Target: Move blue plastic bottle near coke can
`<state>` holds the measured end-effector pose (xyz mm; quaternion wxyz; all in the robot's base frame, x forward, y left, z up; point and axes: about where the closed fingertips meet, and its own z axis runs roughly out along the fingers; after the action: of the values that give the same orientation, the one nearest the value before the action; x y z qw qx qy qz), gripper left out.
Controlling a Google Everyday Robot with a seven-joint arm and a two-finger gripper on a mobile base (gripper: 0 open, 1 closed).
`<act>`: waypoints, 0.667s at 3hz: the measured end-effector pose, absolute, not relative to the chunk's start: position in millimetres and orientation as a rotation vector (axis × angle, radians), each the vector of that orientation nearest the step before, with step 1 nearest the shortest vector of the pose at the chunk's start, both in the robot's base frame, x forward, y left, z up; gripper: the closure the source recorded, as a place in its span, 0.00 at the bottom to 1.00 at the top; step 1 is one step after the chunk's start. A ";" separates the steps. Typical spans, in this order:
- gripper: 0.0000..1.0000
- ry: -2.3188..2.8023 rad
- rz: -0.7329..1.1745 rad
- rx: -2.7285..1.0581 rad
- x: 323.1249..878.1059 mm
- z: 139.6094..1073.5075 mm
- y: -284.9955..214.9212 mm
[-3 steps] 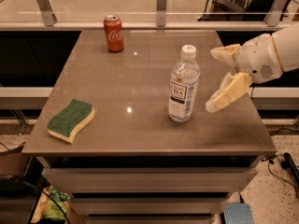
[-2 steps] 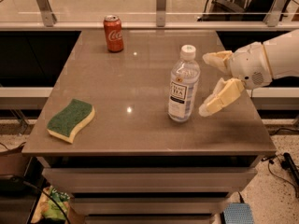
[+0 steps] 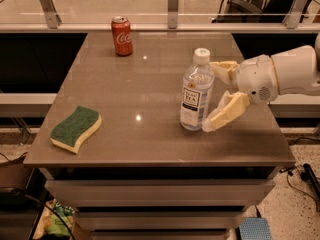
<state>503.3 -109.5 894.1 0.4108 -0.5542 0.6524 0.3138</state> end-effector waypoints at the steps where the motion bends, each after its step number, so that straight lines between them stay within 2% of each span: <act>1: 0.00 1.606 0.809 -1.360 502.0 897.6 -102.1; 2: 0.18 1.603 0.810 -1.364 501.6 898.2 -99.9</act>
Offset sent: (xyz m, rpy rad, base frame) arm -0.0012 0.0065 0.0030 0.0411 -0.0125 -0.0045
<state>501.6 -99.9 898.2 0.4287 -0.5464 0.6422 0.3246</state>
